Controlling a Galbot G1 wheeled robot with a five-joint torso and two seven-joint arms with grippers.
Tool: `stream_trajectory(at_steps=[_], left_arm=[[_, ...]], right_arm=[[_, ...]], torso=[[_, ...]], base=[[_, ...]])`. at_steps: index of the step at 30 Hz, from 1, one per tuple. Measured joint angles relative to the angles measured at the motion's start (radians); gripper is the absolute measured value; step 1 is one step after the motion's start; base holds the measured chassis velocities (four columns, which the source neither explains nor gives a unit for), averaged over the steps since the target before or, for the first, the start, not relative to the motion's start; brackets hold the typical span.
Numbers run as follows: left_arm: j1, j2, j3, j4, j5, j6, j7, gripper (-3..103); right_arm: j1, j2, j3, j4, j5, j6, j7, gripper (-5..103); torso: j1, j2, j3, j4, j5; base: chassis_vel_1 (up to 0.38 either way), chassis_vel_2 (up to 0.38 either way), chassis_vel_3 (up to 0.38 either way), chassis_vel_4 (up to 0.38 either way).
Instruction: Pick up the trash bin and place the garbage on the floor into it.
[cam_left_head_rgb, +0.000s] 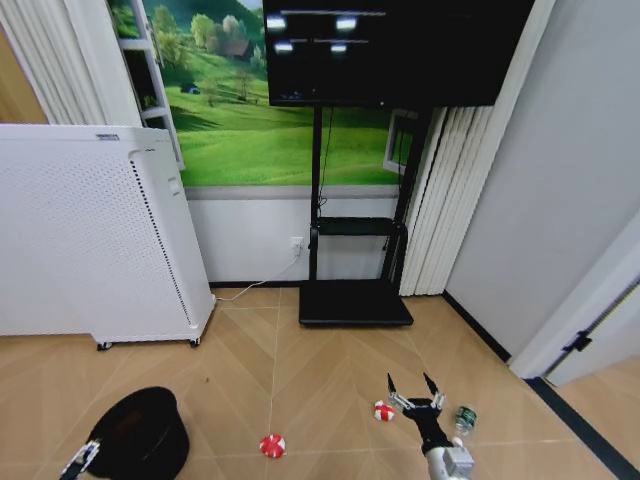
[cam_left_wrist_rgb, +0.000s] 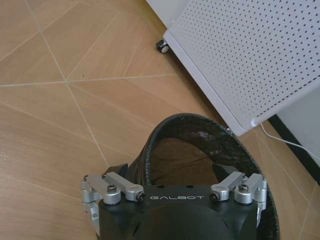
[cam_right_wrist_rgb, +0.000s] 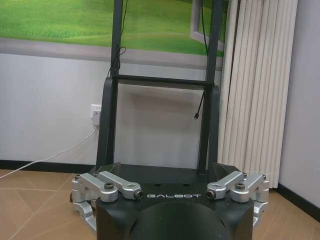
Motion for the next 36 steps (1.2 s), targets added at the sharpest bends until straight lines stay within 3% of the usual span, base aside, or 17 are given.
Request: stream_trajectory(at_steps=[18,23,27,34,36], left_arm=[[-0.035,0.005,0.056,0.015,0.004,0.031,-0.042,93],[-0.036,0.0,0.062,0.021,0.019,-0.008,-0.056,96],[-0.05,-0.002,0.056,0.039,0.083,-0.044,-0.072,100],[-0.053,0.001,0.05,0.057,0.092,-0.065,-0.056,83],[-0.053,0.002,0.051,0.06,0.092,-0.074,-0.044,72]], right_arm=[[-0.01,0.004,0.007,0.001,-0.001,0.004,0.002,100],[-0.01,0.004,0.007,0.0,-0.001,0.006,0.002,100],[-0.009,0.003,0.007,-0.003,0.0,0.009,0.003,100],[-0.012,0.003,0.005,-0.005,0.004,0.015,0.003,100],[-0.013,0.004,0.004,-0.006,0.005,0.018,0.003,100]], torso=[[-0.013,-0.07,-0.057,-0.0001,0.0],[-0.014,-0.085,-0.071,0.0,0.0],[-0.014,-0.088,-0.074,-0.0001,0.0],[-0.014,-0.087,-0.073,-0.0001,0.0],[-0.014,-0.086,-0.072,-0.0001,0.0]], base=[[0.0,0.0,0.0,0.0],[0.0,0.0,0.0,0.0],[0.0,0.0,0.0,0.0],[0.0,0.0,0.0,0.0],[0.0,0.0,0.0,0.0]])
